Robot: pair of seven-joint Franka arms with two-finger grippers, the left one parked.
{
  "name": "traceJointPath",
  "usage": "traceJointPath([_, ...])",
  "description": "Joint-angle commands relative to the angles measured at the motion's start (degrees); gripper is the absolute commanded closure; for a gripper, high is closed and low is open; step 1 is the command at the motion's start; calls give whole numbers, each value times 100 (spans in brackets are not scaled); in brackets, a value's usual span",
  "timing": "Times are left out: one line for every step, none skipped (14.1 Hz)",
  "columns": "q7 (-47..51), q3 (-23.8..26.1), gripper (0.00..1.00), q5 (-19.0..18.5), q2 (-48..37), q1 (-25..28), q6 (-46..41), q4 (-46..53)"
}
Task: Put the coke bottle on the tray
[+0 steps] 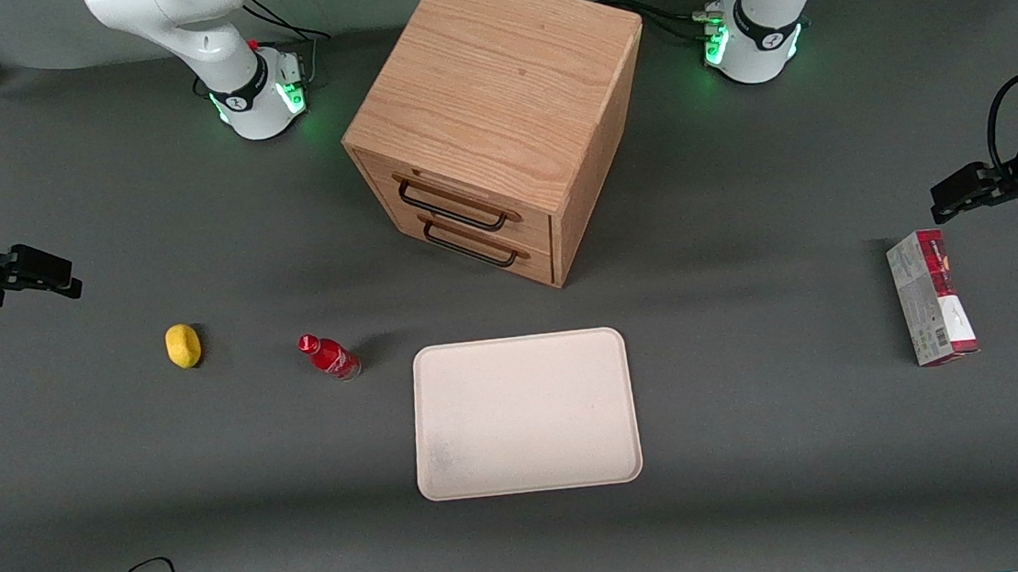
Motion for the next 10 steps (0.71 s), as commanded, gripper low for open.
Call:
traceJointPath([-152, -64, 0, 32, -86, 46, -63, -47])
traceJointPath([-152, -64, 0, 32, -77, 38, -63, -38])
traceJointPath([-152, -64, 0, 32, -77, 38, -63, -30])
traceJointPath([-152, -64, 0, 58, -68, 38, -63, -30])
traceJointPath([-152, -64, 0, 84, -42, 46, -63, -21])
traceJointPath([-135, -38, 0, 93, -16, 72, -63, -21])
traceJointPath([-56, -3, 0, 102, 10, 238, -37, -21])
traceJointPath([-47, -2, 0, 94, 19, 501, 24, -38])
traceJointPath([-12, -11, 0, 94, 72, 677, 33, -30])
traceJointPath([154, -2, 0, 102, 98, 853, 146, -47])
